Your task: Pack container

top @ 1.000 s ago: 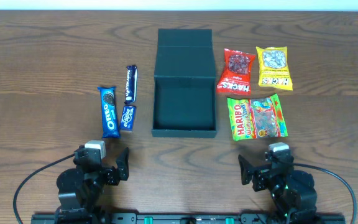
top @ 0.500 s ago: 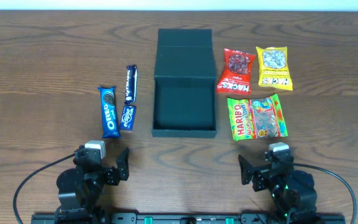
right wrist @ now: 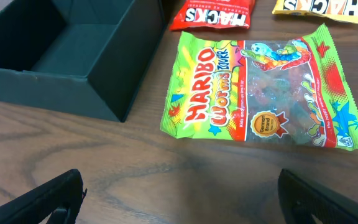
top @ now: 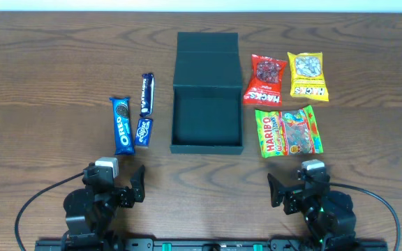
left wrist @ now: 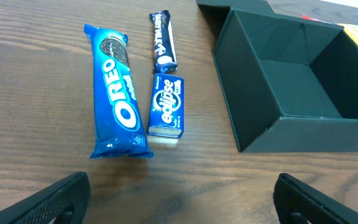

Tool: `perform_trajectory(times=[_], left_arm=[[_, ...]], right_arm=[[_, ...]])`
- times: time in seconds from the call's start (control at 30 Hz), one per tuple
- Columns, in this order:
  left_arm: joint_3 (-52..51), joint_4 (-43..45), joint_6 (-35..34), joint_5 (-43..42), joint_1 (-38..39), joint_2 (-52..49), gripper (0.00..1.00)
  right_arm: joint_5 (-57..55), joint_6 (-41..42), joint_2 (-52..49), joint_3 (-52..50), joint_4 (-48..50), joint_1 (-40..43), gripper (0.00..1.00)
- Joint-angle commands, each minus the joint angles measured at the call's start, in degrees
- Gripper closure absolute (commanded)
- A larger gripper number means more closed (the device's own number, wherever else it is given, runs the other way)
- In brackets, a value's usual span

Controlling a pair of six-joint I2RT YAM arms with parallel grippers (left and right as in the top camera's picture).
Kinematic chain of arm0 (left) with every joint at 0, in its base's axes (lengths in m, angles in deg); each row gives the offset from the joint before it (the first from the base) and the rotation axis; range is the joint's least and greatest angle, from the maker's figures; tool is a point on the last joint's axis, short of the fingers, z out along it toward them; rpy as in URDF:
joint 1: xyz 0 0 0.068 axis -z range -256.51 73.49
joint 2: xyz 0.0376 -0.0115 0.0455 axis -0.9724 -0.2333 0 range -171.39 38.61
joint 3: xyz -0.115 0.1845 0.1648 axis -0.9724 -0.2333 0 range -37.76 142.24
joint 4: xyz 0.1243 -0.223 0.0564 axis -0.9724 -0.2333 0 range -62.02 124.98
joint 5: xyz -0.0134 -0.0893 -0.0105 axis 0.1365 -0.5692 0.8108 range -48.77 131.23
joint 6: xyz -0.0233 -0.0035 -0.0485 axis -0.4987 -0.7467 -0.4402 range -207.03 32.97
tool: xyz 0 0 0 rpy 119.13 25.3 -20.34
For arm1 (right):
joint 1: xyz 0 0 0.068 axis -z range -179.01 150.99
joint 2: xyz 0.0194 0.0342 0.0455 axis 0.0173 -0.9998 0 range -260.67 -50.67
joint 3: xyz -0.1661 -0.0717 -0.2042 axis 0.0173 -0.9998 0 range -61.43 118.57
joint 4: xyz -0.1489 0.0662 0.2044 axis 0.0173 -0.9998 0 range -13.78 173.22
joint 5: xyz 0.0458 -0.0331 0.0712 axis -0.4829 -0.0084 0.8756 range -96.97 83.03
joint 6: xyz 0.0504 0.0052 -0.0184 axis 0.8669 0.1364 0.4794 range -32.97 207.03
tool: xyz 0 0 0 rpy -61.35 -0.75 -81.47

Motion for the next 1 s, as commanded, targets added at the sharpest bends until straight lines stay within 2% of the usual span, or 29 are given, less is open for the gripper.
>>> perform_trajectory(times=[0.0, 0.13, 0.27, 0.37, 0.57, 0.7, 0.8, 0.97], left_arm=[[-0.7, 0.2, -0.6, -0.6, -0.1, 0.4, 0.05], [-0.7, 0.2, -0.6, -0.6, -0.1, 0.4, 0.05], [-0.7, 0.2, -0.6, -0.6, -0.1, 0.4, 0.05], [-0.7, 0.2, -0.6, -0.6, -0.1, 0.4, 0.05], [-0.7, 0.2, -0.6, -0.6, -0.1, 0.4, 0.05], [-0.7, 0.2, -0.6, -0.6, -0.1, 0.4, 0.05], [-0.7, 0.2, -0.6, -0.6, -0.1, 0.4, 0.05], [-0.7, 0.2, -0.6, -0.6, -0.1, 0.4, 0.05]], right_arm=[[-0.6, 0.8, 0.3, -0.1, 0.1, 0.2, 0.01], [-0.5, 3.4, 0.3, -0.1, 3.1, 0.2, 0.01], [2.4, 20.3, 0.3, -0.1, 6.0, 0.2, 0.01], [9.0, 34.2, 0.3, -0.1, 5.0, 0.2, 0.01], [11.5, 47.6, 0.3, -0.1, 5.2, 0.2, 0.01], [12.1, 47.9, 0.3, -0.1, 9.1, 0.2, 0.01], [12.0, 43.6, 0.3, -0.1, 17.6, 0.3, 0.01], [9.0, 42.6, -4.3, 0.8, 28.2, 1.0, 0.01]])
